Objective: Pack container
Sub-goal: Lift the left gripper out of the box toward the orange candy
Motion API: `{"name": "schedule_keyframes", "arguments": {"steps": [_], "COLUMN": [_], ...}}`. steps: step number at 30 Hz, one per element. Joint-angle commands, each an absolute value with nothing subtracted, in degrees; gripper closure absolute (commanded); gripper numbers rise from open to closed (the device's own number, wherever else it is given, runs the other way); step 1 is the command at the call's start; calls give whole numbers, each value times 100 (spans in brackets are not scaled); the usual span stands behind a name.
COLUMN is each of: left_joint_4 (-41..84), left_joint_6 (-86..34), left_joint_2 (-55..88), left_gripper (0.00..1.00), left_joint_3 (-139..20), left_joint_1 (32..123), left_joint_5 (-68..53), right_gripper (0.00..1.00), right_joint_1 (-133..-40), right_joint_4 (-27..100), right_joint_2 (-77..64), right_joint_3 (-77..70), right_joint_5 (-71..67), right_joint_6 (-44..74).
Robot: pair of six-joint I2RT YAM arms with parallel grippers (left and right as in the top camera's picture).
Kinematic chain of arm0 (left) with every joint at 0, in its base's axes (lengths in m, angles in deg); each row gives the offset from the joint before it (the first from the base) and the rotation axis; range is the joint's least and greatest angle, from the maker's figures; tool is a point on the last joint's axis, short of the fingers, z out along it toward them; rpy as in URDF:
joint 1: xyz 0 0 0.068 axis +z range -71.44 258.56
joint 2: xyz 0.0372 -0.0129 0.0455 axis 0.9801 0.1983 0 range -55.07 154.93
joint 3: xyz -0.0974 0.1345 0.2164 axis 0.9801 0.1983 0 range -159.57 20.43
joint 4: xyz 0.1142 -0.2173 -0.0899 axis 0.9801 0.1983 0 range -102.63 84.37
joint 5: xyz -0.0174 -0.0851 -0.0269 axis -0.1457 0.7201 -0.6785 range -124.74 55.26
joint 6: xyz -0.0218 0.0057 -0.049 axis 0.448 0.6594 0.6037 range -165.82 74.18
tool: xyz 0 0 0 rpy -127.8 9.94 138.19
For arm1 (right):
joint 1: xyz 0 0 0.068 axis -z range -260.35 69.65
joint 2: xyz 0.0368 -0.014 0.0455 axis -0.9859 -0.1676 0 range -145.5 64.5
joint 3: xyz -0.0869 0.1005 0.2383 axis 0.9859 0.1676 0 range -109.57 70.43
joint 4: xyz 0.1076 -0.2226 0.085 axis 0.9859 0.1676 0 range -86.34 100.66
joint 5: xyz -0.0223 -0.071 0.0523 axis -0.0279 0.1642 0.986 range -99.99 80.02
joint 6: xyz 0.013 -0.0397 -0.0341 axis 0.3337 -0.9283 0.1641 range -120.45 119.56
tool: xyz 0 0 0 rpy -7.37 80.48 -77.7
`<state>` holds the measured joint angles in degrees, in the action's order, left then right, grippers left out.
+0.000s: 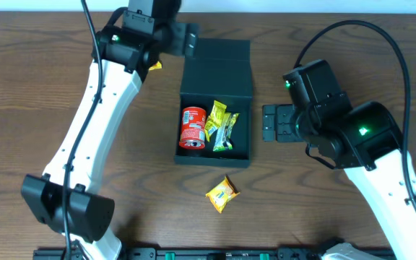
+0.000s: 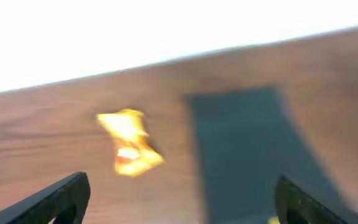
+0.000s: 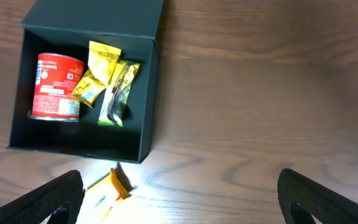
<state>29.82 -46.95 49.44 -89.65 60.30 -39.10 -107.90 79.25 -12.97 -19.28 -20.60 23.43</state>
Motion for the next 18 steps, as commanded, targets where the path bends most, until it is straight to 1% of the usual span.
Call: {"name": "schedule_keyframes", "arguments": {"steps": [1, 3, 6, 11, 15, 18], "left_joint_4": [2727, 2615, 2631, 2856, 2812, 2755], "left_joint_6": [-5407, -5458, -4922, -4277, -3781, -3738], "left_joint_2": [5228, 5442, 5883, 6522, 6989, 7243], "left_gripper": [5, 4, 5, 5, 5, 5], "left_joint_3": [-9024, -9024, -9024, -9027, -9024, -9027], "left_joint_1": [6205, 6282, 6485, 6835, 6996, 7029], "left_joint_5": [-5383, -5372, -5245, -4024, -3954, -3604], "right_gripper": [1, 1, 1, 1, 1, 1], "right_joint_1": [-10753, -10753, -10753, -10753, -10753, -10753], "right_joint_4": [7877, 7827, 7811, 7801, 7805, 7798], "right_joint_2": [-1354, -1373, -1441, -1548, -1642, -1701], "right_joint_3": [-1884, -1865, -1865, -1865, -1865, -1865], "right_joint_5": [-2176, -2176, -2165, -1992, -1957, -1959], "right_joint_6": [2354, 2352, 2354, 2398, 2398, 2405]}}
